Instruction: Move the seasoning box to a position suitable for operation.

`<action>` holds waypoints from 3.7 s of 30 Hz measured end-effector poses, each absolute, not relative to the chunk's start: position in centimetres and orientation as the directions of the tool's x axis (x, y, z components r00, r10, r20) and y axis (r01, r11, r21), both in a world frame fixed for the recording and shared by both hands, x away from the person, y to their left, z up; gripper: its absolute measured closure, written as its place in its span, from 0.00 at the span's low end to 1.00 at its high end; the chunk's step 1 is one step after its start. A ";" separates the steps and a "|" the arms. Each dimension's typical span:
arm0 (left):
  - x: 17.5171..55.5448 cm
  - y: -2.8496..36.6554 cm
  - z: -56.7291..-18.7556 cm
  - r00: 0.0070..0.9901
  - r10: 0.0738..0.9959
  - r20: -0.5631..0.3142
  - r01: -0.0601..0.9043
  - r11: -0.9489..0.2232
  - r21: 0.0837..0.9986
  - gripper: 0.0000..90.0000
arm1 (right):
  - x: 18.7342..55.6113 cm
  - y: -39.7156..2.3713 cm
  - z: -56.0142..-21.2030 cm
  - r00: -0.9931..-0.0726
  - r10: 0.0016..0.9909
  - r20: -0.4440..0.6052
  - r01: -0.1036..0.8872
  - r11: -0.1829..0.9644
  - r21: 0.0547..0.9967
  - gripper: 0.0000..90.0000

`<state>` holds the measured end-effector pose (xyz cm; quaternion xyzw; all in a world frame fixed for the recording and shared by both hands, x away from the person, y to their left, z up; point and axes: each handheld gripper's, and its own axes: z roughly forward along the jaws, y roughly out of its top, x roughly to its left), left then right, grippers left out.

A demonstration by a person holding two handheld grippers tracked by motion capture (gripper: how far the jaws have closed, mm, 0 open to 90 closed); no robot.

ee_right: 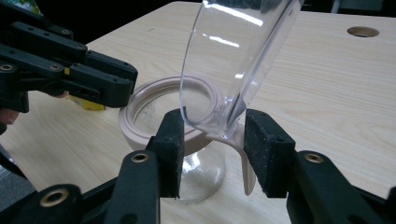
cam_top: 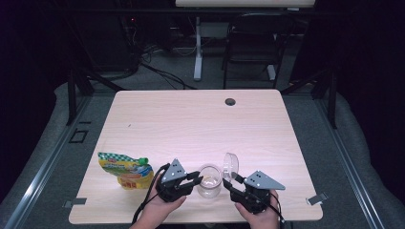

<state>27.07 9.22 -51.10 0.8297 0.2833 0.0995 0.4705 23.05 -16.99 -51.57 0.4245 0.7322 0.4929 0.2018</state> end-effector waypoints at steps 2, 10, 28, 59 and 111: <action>27.1 9.2 -51.1 0.819 0.565 -0.102 0.378 -0.396 0.837 0.84 | 23.1 -16.9 -51.6 -0.547 0.828 0.124 0.422 0.145 0.895 0.65; 26.9 9.2 -51.1 0.816 0.569 -0.099 0.376 -0.393 0.839 0.83 | 23.4 -17.0 -51.7 -0.552 0.822 0.139 0.434 0.140 0.890 0.65; 26.1 10.1 -51.1 0.805 0.589 -0.073 0.382 -0.420 0.823 0.79 | 25.5 -18.4 -51.9 -0.529 0.820 0.218 0.475 0.074 0.877 0.72; 21.6 16.2 -51.4 0.757 0.653 -0.023 0.401 -0.436 0.806 0.74 | 29.8 -16.9 -52.7 -0.590 0.721 0.363 0.545 0.025 0.838 0.83; 23.2 17.2 -53.2 0.743 0.663 -0.088 0.446 -0.393 0.804 0.69 | 28.6 -17.2 -52.2 -0.623 0.718 0.312 0.494 0.052 0.868 0.79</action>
